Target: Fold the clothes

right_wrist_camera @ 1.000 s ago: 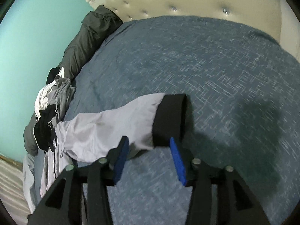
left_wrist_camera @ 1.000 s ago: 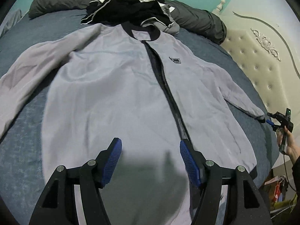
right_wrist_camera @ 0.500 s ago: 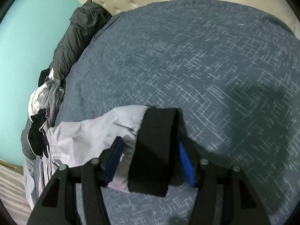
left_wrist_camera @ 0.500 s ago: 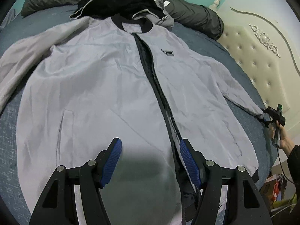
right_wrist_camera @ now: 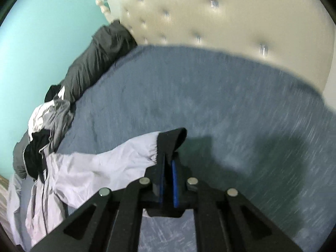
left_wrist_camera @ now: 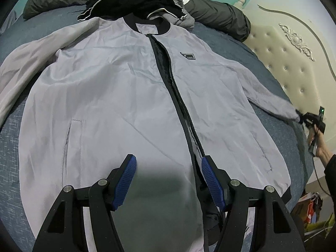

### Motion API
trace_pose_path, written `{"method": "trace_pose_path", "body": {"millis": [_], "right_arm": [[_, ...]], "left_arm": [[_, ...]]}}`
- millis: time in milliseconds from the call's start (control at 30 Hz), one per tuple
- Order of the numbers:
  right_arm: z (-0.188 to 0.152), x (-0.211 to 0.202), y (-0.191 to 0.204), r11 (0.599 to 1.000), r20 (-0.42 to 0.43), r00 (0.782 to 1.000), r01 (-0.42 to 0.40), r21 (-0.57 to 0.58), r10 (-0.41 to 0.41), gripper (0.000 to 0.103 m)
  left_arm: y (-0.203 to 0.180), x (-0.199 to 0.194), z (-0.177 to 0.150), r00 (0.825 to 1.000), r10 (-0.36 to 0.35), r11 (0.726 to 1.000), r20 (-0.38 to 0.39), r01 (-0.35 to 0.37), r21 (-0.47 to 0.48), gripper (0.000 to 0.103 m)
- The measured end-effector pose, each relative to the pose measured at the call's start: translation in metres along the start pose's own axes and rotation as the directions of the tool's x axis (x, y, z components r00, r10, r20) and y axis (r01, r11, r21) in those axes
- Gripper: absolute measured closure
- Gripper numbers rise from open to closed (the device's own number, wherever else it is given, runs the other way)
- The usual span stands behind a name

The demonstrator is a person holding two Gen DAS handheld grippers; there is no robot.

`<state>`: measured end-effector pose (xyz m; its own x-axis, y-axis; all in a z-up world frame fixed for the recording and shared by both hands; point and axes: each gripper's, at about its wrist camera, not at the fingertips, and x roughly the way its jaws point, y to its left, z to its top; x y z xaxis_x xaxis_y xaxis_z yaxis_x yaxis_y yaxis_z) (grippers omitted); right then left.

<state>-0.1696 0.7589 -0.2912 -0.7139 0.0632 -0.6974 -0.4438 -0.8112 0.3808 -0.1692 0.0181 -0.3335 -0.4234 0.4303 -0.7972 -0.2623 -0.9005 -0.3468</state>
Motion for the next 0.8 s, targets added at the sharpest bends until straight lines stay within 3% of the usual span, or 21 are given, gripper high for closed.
{"method": "trace_pose_path", "body": {"millis": [133, 367, 500, 567, 633, 733, 800], "right_arm": [[0.02, -0.01, 0.002, 0.998, 0.055, 0.997, 0.048, -0.046, -0.046, 0.098], [0.012, 0.034, -0.001, 0.974, -0.054, 0.978, 0.197, -0.112, -0.204, 0.096], [0.011, 0.02, -0.006, 0.951, 0.021, 0.956, 0.293, -0.101, -0.293, 0.095], [0.013, 0.007, -0.002, 0.954, 0.069, 0.958, 0.285, -0.096, -0.279, 0.094], [0.01, 0.0, 0.012, 0.971, 0.075, 0.977, 0.209, -0.112, -0.202, 0.094], [-0.007, 0.002, 0.045, 0.981, 0.024, 0.997, 0.074, -0.177, -0.071, 0.094], [-0.024, 0.011, 0.072, 0.976, -0.038, 0.999, -0.038, -0.214, 0.031, 0.094]], "left_arm": [[0.0, 0.001, 0.0, 1.0, 0.005, 1.0, -0.005, -0.005, 0.002, 0.034], [-0.001, 0.002, 0.001, 1.0, 0.01, 1.0, -0.019, -0.01, 0.017, 0.034], [-0.002, 0.001, 0.001, 1.0, 0.009, 1.0, -0.023, -0.008, 0.028, 0.034], [-0.003, 0.002, 0.001, 1.0, 0.006, 1.0, -0.022, -0.005, 0.026, 0.034], [-0.005, 0.004, 0.002, 1.0, 0.004, 1.0, -0.02, -0.004, 0.025, 0.034], [-0.011, 0.005, 0.002, 1.0, -0.004, 1.0, -0.017, 0.004, 0.029, 0.034], [-0.015, 0.005, 0.003, 1.0, -0.004, 0.999, -0.016, 0.005, 0.039, 0.034]]}}
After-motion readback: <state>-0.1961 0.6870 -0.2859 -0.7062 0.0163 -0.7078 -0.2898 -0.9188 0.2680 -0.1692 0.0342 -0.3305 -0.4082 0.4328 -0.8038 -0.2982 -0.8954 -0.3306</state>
